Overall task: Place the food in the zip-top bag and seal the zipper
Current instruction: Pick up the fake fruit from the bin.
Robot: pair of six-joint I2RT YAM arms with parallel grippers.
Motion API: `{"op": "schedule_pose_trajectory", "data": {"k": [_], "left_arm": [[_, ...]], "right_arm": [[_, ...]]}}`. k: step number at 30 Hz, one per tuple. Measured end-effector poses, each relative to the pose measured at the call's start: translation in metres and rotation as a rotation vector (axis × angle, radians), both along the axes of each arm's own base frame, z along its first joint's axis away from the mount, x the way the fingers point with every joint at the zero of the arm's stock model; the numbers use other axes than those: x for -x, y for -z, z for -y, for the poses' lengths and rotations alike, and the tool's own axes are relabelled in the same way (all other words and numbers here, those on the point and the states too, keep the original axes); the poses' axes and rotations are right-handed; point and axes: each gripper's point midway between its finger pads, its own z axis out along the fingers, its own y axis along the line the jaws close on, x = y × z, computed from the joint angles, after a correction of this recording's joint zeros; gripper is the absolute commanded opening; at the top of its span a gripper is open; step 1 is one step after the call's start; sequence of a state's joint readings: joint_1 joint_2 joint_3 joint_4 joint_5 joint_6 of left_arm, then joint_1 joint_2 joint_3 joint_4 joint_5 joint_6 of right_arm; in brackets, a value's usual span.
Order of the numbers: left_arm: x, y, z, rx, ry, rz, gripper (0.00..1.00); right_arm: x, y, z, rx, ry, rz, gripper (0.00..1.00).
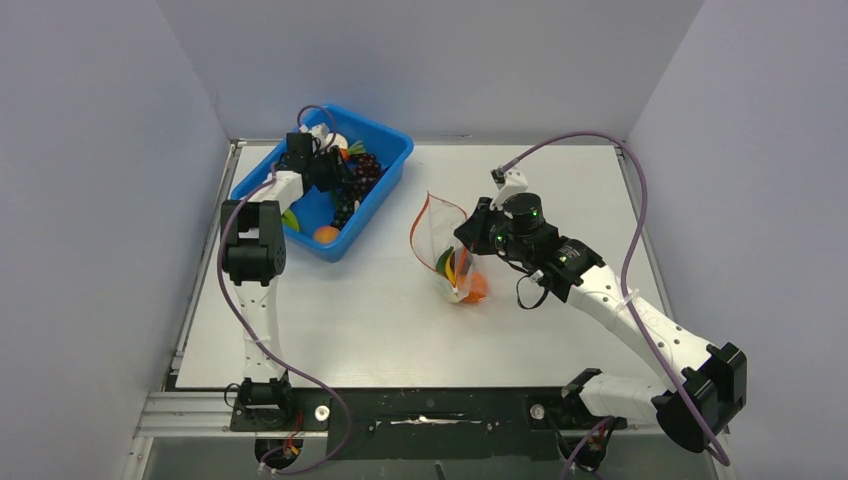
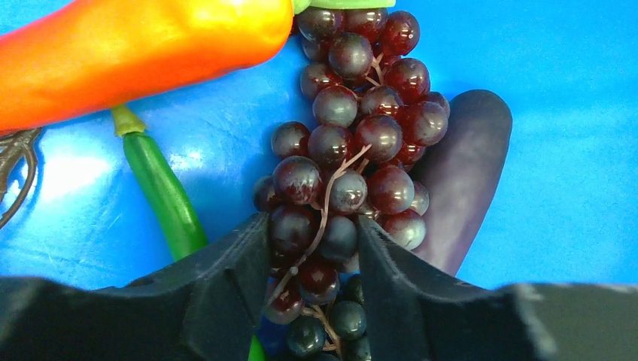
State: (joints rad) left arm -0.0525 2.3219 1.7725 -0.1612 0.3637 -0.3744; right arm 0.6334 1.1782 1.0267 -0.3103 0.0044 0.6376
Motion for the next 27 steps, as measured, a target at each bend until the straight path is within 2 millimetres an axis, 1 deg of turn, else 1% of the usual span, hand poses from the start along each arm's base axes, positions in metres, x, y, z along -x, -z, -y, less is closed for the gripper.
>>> {"op": "schedule_pose_trajectory", "data": {"k": [2, 4, 8, 11, 14, 16, 19, 22, 27], "left_arm": [[0.000, 0.000, 0.001, 0.007, -0.002, -0.003, 0.31], [0.000, 0.000, 0.001, 0.011, -0.004, -0.005, 0.27], [0.000, -0.002, 0.001, 0.017, -0.007, -0.006, 0.14], [0.002, -0.007, 0.000, 0.013, -0.012, -0.004, 0.10], [0.008, -0.016, -0.002, 0.008, -0.018, -0.003, 0.08], [0.013, -0.028, -0.003, 0.004, -0.023, 0.009, 0.08], [0.024, -0.046, -0.005, 0.000, -0.030, 0.028, 0.04], [0.035, -0.067, -0.007, -0.005, -0.039, 0.057, 0.03], [0.046, -0.099, -0.011, -0.014, -0.054, 0.109, 0.03]], "right_arm": [[0.000, 0.000, 0.000, -0.001, 0.001, -0.001, 0.00], [0.000, 0.000, 0.000, -0.001, 0.001, -0.001, 0.00], [0.000, 0.000, 0.000, -0.002, 0.001, -0.001, 0.00], [0.001, -0.001, 0.000, -0.007, 0.002, 0.001, 0.00], [0.003, 0.000, 0.002, -0.009, 0.003, 0.001, 0.00], [0.004, 0.000, 0.002, -0.013, 0.003, 0.003, 0.00], [0.004, 0.000, 0.002, -0.018, 0.001, 0.006, 0.00], [0.004, -0.001, 0.001, -0.022, 0.001, 0.010, 0.00], [0.004, -0.002, 0.001, -0.030, 0.001, 0.007, 0.00]]}}
